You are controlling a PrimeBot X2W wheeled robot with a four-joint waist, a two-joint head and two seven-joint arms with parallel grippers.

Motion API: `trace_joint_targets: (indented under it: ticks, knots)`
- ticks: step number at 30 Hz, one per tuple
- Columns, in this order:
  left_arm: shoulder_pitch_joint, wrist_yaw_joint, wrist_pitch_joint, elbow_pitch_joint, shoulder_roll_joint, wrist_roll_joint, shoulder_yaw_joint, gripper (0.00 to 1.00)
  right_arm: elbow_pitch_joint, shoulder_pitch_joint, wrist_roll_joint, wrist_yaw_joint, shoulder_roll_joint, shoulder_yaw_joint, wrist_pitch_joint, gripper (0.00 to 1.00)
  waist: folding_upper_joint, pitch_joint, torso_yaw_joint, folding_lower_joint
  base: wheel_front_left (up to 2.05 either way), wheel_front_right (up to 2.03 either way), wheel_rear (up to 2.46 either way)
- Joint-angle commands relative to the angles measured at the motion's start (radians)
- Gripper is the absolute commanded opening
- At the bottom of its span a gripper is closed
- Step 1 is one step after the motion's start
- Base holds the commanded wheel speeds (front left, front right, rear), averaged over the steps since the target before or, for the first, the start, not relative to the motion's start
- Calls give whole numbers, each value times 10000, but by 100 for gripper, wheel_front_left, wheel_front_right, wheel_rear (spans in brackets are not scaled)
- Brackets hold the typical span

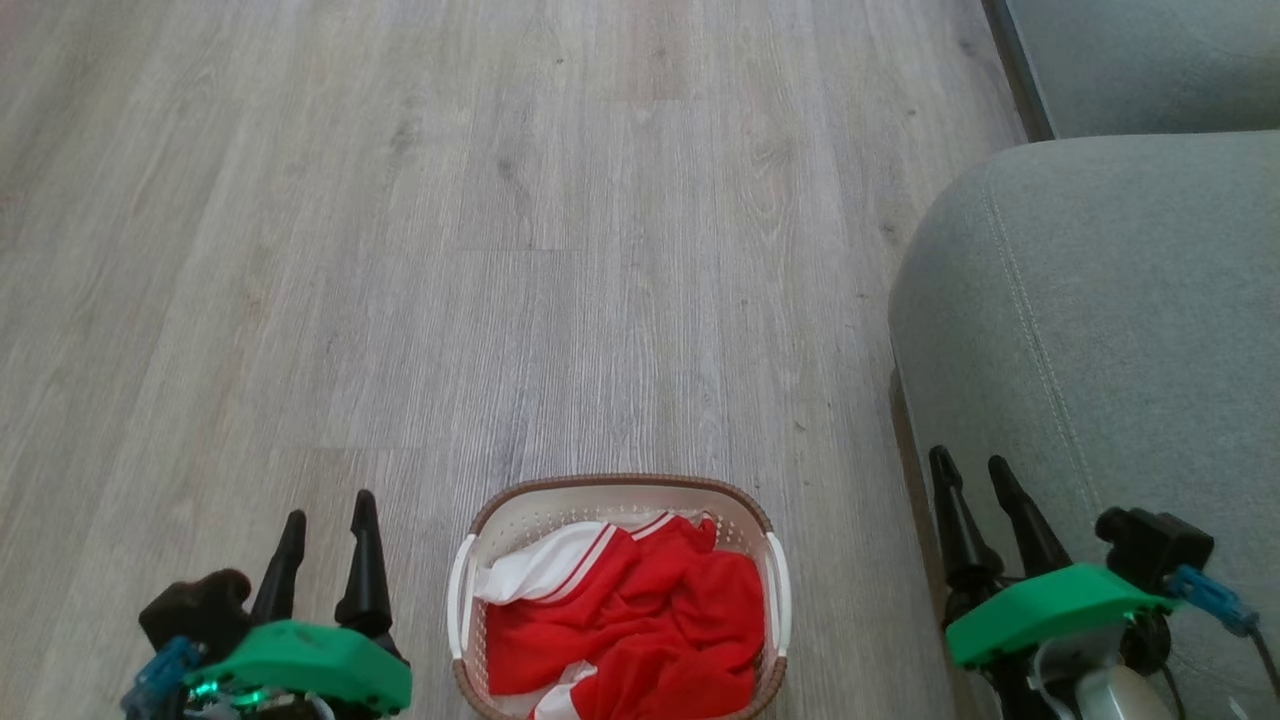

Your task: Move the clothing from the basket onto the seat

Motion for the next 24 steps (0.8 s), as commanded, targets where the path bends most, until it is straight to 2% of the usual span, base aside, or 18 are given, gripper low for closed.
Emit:
trace_joint_targets:
  ticks: [1, 13, 24]
  knots:
    - [-176, 57, -177, -365, 194, 366, 139, 100, -355, -477, -376, -1, -90, 221, -165, 100, 0, -9, 5, 0, 0, 0, 0]
    - [-18, 240, -500, -428, 181, 1508, 69, 100, -292, -492, -1697, -1, -95, 330, -490, 100, 0, -35, 61, 0, 0, 0, 0]
    - [173, 232, -850, -531, 119, 2848, 119, 100, -346, -521, -3088, -2, -100, 544, -843, 100, 0, -24, 99, -1, 0, 0, 0]
